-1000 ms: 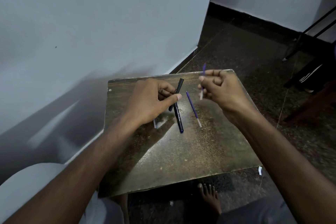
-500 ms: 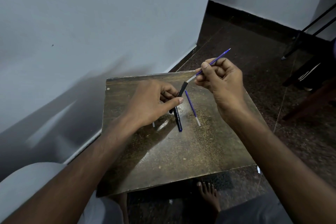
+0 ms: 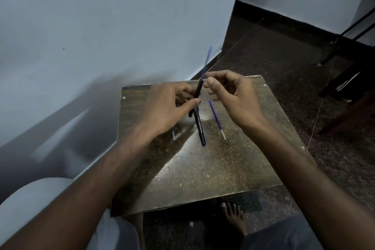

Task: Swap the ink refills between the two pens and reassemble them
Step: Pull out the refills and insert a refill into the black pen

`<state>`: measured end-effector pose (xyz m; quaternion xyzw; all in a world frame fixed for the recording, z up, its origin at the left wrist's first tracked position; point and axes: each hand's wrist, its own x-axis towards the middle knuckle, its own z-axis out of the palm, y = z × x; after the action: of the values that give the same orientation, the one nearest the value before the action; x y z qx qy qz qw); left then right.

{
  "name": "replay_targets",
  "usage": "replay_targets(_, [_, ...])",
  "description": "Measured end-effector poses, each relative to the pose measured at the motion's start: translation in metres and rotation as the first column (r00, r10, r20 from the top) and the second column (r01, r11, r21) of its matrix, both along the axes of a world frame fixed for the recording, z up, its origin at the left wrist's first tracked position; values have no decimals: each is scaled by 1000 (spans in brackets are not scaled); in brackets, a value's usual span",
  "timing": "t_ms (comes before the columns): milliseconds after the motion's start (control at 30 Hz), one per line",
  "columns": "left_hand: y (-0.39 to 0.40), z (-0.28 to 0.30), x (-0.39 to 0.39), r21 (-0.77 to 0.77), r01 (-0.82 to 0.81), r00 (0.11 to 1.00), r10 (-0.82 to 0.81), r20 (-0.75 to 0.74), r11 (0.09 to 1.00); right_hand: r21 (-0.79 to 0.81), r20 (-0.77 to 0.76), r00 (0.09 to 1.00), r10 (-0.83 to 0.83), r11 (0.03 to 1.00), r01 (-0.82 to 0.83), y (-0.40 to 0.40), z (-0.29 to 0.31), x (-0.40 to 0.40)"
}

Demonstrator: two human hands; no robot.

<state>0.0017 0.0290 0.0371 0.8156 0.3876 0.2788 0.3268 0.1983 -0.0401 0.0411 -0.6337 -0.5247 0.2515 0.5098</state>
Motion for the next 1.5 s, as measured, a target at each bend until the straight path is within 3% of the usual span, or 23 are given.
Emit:
replay_targets(67, [6, 1, -5, 0, -88, 995, 88, 44, 996, -8, 28, 1000, -6, 1000, 7, 3, -1, -1])
replay_targets(167, [17, 2, -14, 22, -230, 968, 227, 107, 973, -30, 291, 957, -3, 999, 12, 5, -6, -6])
replay_targets(267, [25, 1, -22, 10, -294, 948, 290, 133, 956, -61, 605, 793, 77, 997, -50, 7, -11, -17])
replay_targets(367, [30, 0, -26, -6, -318, 938, 316, 142, 948, -170, 748, 640, 177, 983, -73, 10, -19, -31])
replay_targets(500, [33, -1, -29, 0, -327, 934, 323, 156, 945, -225, 844, 478, 243, 970, -94, 14, -25, -45])
replay_targets(567, [34, -3, -29, 12, -324, 936, 319, 149, 946, -252, 856, 443, 266, 963, -91, 18, -26, -48])
replay_targets(900, [36, -9, -34, 42, -301, 949, 295, 113, 953, -341, 790, 500, 355, 932, -123, 33, -30, -57])
replay_targets(967, [36, -9, -35, 49, -299, 950, 292, 113, 953, -330, 746, 561, 359, 931, -157, 32, -28, -56])
replay_targets(1033, [36, -9, -36, 56, -298, 950, 291, 111, 953, -260, 650, 693, 310, 949, -180, 32, -24, -52])
replay_targets(1067, [37, -8, -37, 59, -296, 951, 289, 108, 953, -222, 528, 805, 270, 959, -176, 33, -21, -48])
replay_targets(1100, [37, -9, -37, 63, -290, 954, 283, 100, 955, -194, 319, 922, 221, 967, -165, 34, -17, -44])
replay_targets(1133, [36, -9, -37, 72, -276, 959, 270, 85, 958, -172, 48, 983, 176, 971, -165, 34, -13, -40])
replay_targets(1167, [34, -10, -37, 86, -252, 967, 247, 63, 964, -144, -183, 974, 132, 977, -159, 33, -11, -35])
replay_targets(1233, [29, -12, -33, 110, -181, 983, 180, 23, 977, -82, -414, 908, 64, 991, -108, 30, -7, -24])
replay_targets(1400, [16, -16, -21, 125, -14, 996, 25, -87, 992, 14, -647, 763, 3, 1000, 9, 24, 2, -11])
replay_targets(1500, [12, -16, -17, 127, 28, 995, -16, -98, 992, 56, -692, 722, -19, 995, 80, 24, 9, -12])
